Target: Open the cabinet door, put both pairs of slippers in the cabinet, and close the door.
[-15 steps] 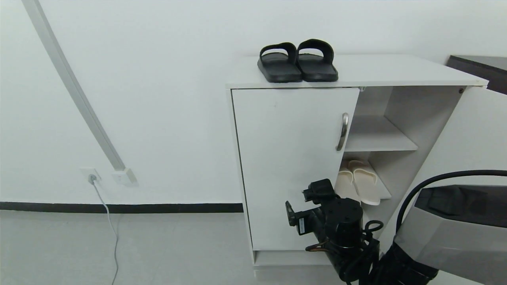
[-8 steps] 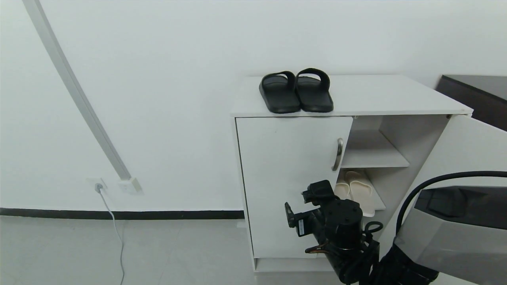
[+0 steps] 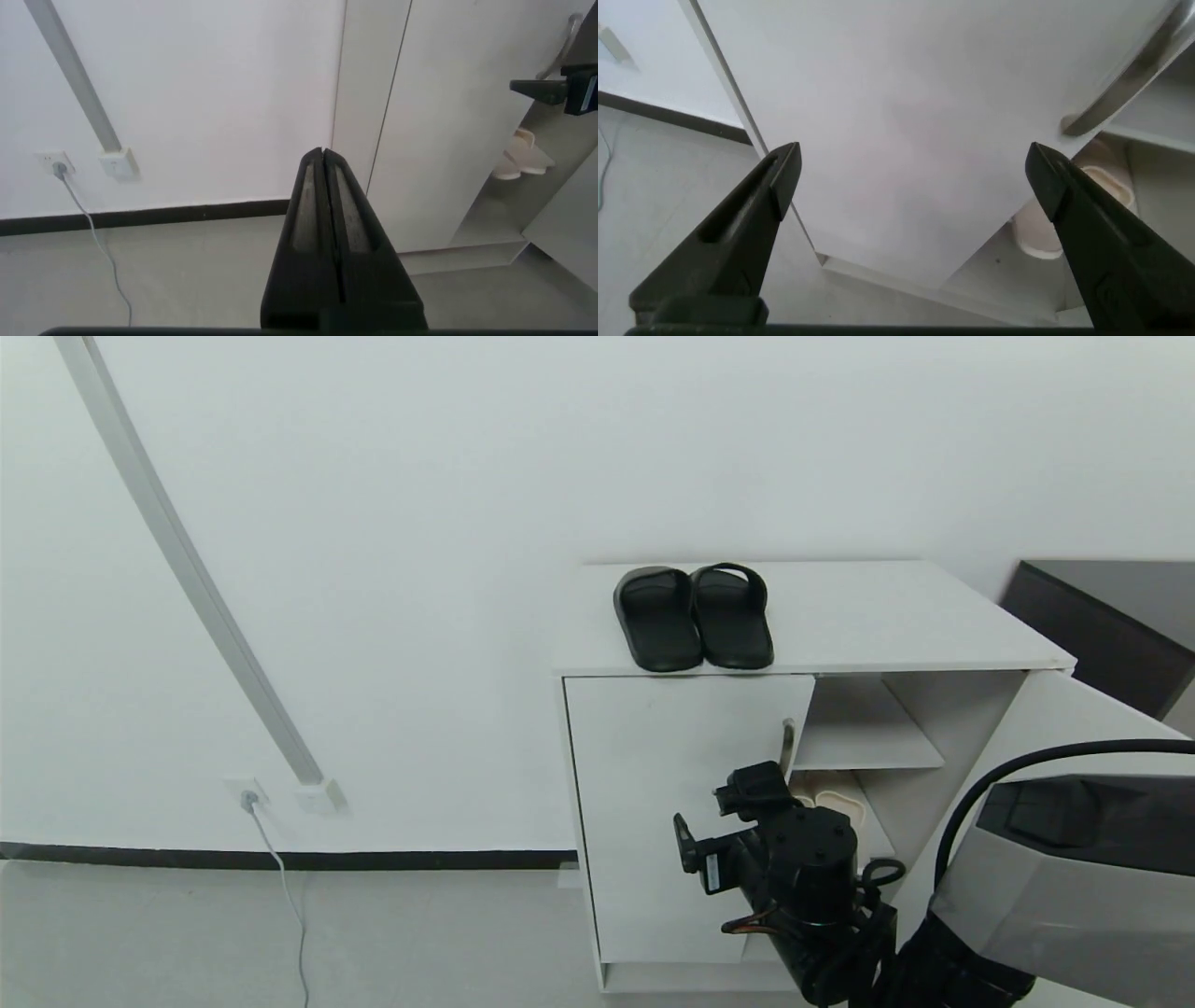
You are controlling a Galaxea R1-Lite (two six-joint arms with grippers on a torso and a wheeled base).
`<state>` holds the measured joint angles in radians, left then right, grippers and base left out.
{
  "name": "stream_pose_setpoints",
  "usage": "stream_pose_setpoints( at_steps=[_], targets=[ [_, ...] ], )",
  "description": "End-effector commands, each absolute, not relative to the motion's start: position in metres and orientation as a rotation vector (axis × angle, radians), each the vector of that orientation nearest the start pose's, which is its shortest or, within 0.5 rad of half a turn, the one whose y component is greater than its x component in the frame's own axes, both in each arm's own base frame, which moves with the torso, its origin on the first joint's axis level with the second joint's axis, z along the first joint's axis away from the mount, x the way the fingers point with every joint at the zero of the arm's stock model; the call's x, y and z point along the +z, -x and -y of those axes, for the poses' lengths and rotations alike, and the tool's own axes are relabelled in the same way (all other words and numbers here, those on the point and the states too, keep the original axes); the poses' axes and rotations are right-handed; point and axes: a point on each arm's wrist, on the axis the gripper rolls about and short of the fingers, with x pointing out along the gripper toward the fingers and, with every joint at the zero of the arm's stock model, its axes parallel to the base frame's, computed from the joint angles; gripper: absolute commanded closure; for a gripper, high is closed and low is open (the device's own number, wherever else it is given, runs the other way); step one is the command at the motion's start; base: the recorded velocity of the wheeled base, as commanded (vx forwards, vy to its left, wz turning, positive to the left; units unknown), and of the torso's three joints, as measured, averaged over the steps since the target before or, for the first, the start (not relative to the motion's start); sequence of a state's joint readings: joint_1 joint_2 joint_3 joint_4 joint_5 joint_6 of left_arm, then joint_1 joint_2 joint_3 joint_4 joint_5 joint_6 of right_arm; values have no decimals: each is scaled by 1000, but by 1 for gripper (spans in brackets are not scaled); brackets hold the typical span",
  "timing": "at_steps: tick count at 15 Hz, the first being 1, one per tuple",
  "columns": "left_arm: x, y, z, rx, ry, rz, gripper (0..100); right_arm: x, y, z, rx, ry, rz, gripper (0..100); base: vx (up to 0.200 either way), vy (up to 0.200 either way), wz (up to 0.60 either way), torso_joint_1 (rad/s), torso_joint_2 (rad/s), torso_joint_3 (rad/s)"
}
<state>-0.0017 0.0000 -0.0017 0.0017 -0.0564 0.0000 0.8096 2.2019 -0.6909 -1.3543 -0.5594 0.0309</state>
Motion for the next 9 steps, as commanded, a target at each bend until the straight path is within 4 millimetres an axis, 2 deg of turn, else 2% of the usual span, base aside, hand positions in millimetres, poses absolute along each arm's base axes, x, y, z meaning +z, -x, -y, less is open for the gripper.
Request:
stream_pose_setpoints(
  at_steps=[1, 9],
  targets=[
    [76, 23, 1, -58, 0, -2, 100, 56, -258, -253, 248, 70, -126, 0, 0, 0, 0, 217, -530, -320],
    [76, 23, 1, -58, 0, -2, 100, 53, -258, -254, 249, 70, -127, 0, 0, 0, 0, 247, -570, -325]
  ],
)
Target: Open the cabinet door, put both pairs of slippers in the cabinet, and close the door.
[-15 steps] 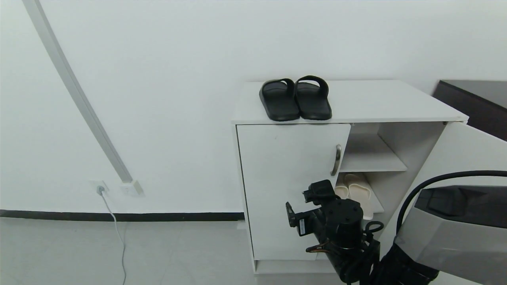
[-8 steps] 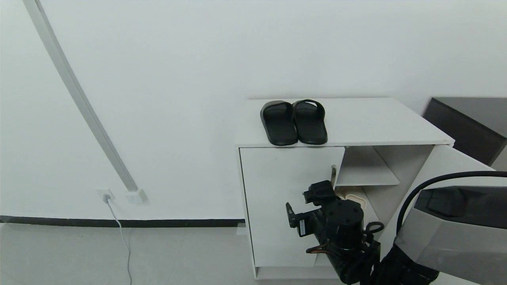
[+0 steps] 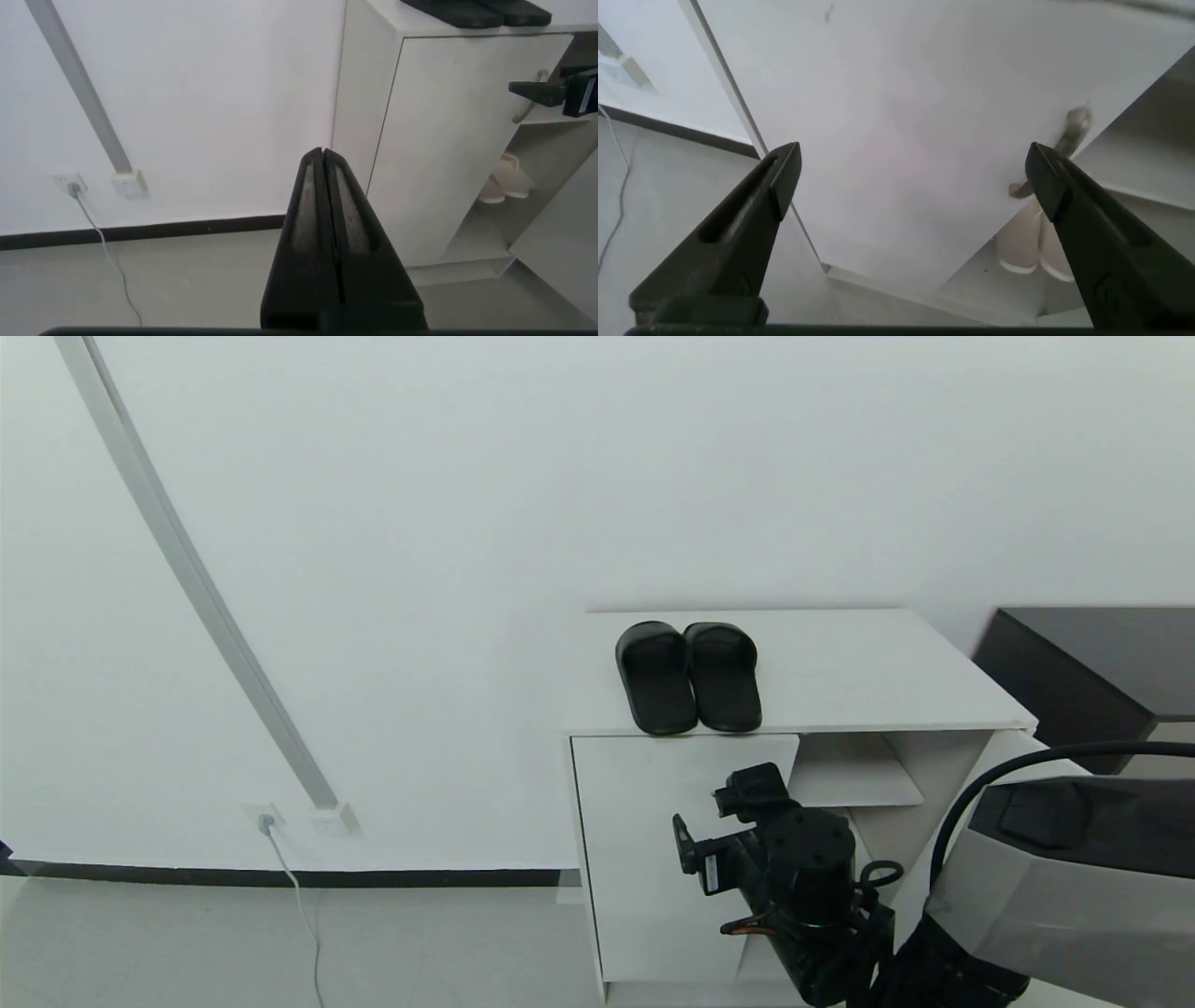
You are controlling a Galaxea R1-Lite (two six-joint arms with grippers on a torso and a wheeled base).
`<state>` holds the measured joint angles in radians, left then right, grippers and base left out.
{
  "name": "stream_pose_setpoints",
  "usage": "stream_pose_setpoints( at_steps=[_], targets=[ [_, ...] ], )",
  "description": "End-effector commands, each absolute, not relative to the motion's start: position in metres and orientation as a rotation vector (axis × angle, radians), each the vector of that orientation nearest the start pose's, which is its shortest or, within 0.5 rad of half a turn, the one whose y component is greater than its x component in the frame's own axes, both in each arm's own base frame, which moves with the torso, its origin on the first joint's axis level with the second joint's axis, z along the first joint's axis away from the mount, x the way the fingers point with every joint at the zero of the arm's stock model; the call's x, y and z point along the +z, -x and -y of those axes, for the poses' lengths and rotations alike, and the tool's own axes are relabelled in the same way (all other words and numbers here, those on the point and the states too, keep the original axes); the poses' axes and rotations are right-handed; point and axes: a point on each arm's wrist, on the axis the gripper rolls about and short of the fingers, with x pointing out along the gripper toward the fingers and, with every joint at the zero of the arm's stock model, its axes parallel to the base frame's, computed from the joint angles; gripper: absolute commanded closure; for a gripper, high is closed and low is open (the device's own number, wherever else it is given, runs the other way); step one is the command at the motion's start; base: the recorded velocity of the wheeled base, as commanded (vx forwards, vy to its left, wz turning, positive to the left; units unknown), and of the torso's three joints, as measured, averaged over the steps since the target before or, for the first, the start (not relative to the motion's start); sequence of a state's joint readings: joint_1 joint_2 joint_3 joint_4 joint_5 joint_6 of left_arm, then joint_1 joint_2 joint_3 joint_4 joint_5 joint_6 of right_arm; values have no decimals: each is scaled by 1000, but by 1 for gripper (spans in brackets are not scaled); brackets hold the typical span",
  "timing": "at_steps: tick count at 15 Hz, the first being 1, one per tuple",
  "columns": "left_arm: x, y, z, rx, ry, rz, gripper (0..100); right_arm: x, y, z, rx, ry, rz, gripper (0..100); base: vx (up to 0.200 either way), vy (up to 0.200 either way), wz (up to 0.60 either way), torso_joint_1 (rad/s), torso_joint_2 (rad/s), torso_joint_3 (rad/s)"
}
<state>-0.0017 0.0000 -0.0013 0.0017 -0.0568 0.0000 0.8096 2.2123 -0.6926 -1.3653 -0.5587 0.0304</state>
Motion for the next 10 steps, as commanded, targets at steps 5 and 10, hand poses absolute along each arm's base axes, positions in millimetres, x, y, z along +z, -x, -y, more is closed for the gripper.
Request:
stream_pose_setpoints(
  at_steps=[5, 10],
  targets=[
    [76, 23, 1, -57, -6, 0, 100, 51, -262, -252, 244, 70, -130, 0, 0, 0, 0, 212, -461, -255],
    [76, 23, 1, -58, -2, 0, 100, 52, -263, -250, 247, 87, -123, 0, 0, 0, 0, 171, -368, -200]
  ],
)
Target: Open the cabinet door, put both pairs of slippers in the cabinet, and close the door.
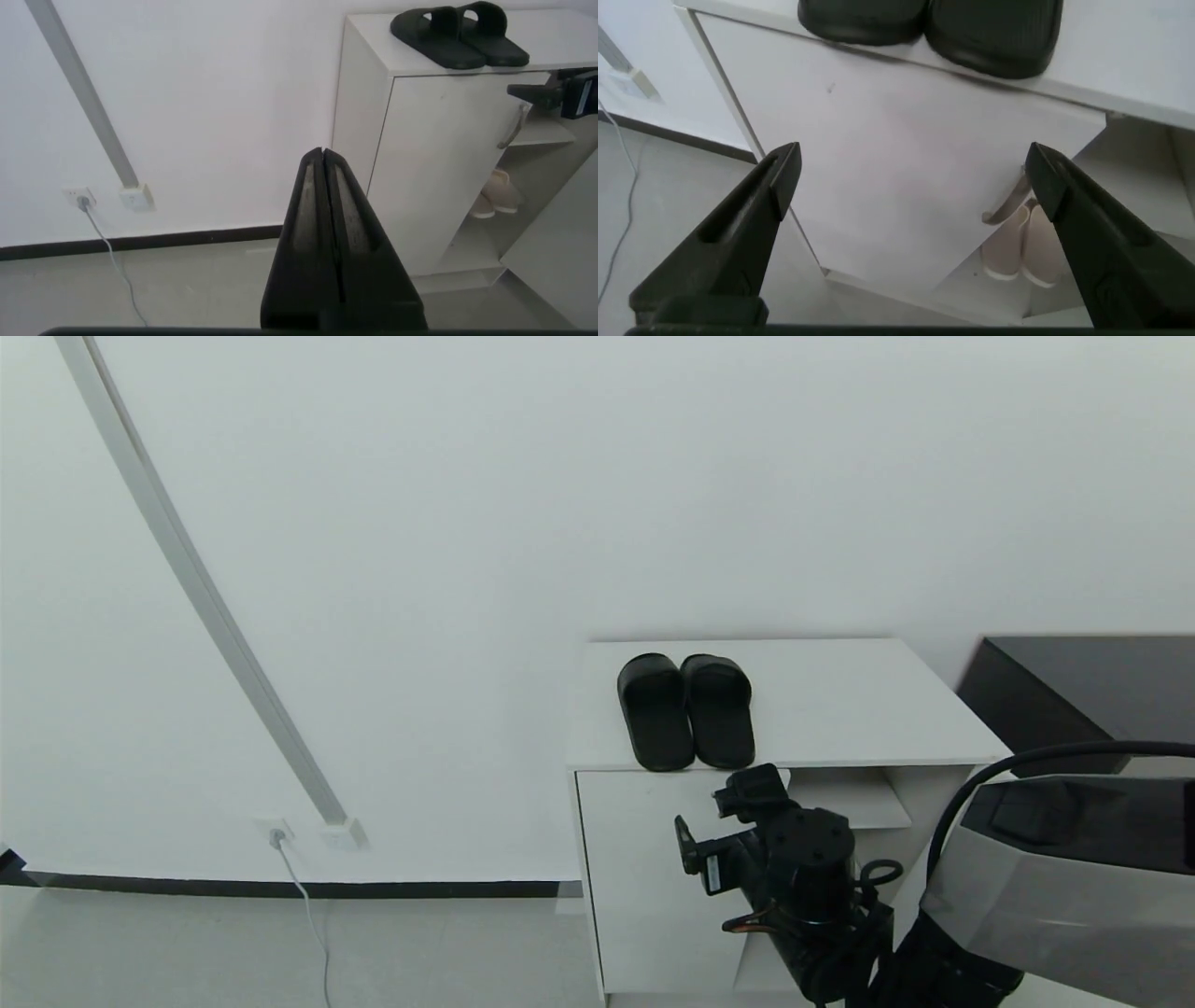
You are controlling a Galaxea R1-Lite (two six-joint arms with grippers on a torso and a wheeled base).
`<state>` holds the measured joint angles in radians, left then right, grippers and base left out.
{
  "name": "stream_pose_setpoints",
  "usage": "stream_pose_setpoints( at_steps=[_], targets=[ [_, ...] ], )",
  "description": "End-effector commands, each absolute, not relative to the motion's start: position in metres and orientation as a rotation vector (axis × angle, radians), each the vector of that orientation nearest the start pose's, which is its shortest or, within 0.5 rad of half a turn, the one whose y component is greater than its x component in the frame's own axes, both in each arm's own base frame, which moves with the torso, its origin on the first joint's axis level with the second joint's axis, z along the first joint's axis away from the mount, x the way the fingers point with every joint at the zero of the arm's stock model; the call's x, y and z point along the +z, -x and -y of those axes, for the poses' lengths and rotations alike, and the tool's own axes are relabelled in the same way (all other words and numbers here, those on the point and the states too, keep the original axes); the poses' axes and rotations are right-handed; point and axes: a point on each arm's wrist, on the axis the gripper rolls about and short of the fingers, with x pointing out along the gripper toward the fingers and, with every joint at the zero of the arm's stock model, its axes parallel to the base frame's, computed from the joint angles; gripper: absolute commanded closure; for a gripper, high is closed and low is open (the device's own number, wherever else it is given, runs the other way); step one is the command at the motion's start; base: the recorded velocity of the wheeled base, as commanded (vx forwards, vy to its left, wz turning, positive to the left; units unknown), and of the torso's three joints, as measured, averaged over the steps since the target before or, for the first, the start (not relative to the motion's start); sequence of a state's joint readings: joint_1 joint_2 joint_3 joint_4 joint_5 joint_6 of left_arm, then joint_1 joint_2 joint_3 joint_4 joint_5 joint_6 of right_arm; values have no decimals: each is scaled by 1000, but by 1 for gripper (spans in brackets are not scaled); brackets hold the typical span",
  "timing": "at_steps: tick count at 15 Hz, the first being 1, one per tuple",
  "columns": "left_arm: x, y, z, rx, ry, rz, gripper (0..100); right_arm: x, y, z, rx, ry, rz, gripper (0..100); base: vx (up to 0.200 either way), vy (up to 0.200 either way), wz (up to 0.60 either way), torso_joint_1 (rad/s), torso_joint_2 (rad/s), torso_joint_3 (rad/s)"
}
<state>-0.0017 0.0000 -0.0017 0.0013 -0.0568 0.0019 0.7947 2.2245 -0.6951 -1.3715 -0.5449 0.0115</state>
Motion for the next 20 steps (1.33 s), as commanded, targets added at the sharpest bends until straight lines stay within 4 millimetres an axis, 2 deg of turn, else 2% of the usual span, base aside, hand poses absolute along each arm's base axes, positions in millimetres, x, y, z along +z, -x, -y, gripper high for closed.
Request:
stream_pose_setpoints(
  at_steps=[1, 2, 4, 7, 9, 14, 16, 18, 20],
  targets=[
    [76, 23, 1, -58, -2, 0, 100, 57, -264, -250, 249, 91, -95, 0, 0, 0, 0, 90, -198, -85],
    [76, 23, 1, -58, -2, 0, 100, 64, -263, -251, 251, 96, -70, 0, 0, 0, 0, 32, -71, -32],
    [76, 23, 1, -61, -1, -1, 100, 92, -267, -255, 261, 94, -58, 0, 0, 0, 0, 0, 0, 0],
    [76, 23, 1, -61, -2, 0, 100, 132, -274, -264, 250, 28, -198, 0, 0, 0, 0, 0, 0, 0],
    [76, 23, 1, -63, -2, 0, 100, 146, -275, -272, 240, -27, -256, 0, 0, 0, 0, 0, 0, 0],
    [76, 23, 1, -63, -1, -1, 100, 140, -277, -274, 233, -30, -271, 0, 200, 0, 0, 0, -5, 2],
    [76, 23, 1, -61, -1, -1, 100, 129, -281, -273, 221, -22, -291, 0, 200, 0, 0, 15, 5, -2],
    [76, 23, 1, -61, 0, -2, 100, 107, -285, -274, 215, -23, -283, 0, 200, 0, 0, 7, -2, 0],
    [76, 23, 1, -60, 2, -2, 100, 94, -291, -275, 213, -24, -250, 0, 0, 0, 0, 0, 0, 0]
  ],
)
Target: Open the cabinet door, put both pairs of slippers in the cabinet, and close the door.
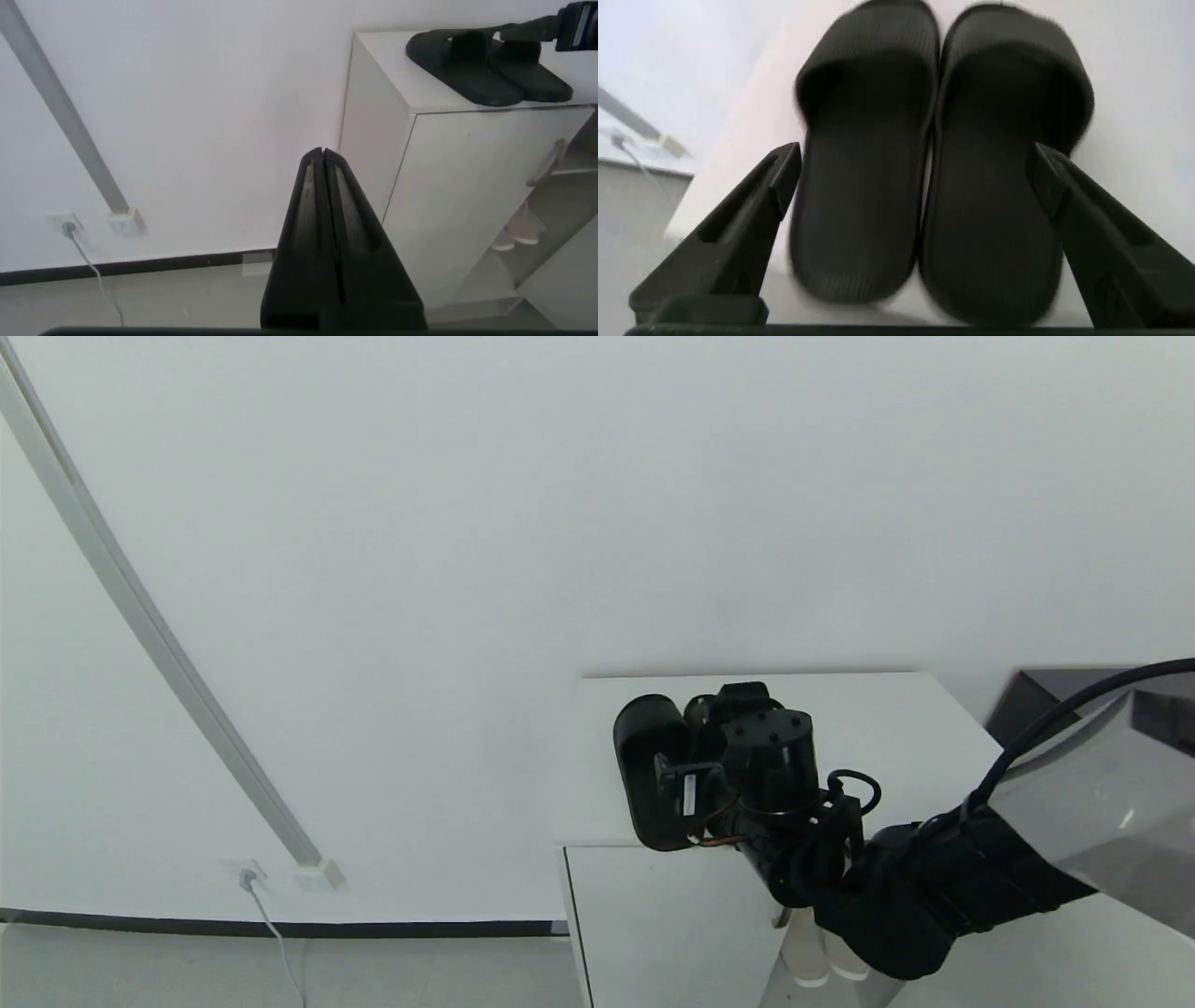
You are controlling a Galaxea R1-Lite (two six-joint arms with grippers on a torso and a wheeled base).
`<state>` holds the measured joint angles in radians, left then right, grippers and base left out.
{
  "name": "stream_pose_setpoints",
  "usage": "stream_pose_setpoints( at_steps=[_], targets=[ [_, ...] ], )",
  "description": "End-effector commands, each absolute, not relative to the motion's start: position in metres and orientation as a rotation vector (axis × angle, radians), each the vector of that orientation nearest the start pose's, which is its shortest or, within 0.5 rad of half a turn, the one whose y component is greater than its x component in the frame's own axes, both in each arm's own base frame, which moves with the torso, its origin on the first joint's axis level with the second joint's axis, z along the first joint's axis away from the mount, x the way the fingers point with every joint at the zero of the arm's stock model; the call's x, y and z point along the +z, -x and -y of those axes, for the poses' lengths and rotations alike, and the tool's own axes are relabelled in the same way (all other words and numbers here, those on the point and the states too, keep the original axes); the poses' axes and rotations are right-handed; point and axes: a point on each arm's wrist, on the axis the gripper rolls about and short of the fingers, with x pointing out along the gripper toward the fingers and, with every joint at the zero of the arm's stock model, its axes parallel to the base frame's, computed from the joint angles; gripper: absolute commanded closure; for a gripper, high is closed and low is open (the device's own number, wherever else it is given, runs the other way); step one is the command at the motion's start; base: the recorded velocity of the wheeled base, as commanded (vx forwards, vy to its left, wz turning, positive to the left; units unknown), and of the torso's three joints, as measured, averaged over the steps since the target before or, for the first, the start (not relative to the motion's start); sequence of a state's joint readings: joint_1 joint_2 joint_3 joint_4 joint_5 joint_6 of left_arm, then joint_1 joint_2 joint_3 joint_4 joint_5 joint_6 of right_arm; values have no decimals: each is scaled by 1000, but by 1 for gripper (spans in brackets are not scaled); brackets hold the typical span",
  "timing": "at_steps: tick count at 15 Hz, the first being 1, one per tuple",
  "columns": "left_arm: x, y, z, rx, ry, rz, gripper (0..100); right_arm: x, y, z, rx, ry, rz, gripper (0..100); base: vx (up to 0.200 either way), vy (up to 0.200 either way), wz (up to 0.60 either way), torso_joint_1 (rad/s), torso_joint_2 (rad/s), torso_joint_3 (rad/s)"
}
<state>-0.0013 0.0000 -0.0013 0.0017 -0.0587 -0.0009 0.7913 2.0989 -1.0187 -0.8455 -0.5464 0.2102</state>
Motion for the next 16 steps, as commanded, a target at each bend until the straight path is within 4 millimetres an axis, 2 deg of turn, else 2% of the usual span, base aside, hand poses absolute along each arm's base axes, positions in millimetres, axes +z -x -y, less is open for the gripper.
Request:
stream_pose_setpoints(
  at_steps=[1, 4, 8, 13, 16],
  targets=[
    [76, 23, 1, -60, 2, -2, 100, 88, -295, -276, 210, -16, -244, 0, 0, 0, 0, 0, 0, 0],
    [76, 23, 1, -60, 2, -2, 100, 73, -306, -278, 196, -17, -238, 0, 0, 0, 0, 0, 0, 0],
    [76, 23, 1, -57, 3, 0, 100, 64, -327, -288, 184, -10, -217, 0, 0, 0, 0, 0, 0, 0],
    [76, 23, 1, -55, 5, -2, 100, 62, -353, -294, 164, 12, -178, 0, 0, 0, 0, 0, 0, 0],
    [76, 23, 1, -55, 6, 0, 100, 63, -362, -293, 150, 11, -181, 0, 0, 0, 0, 0, 0, 0]
  ],
)
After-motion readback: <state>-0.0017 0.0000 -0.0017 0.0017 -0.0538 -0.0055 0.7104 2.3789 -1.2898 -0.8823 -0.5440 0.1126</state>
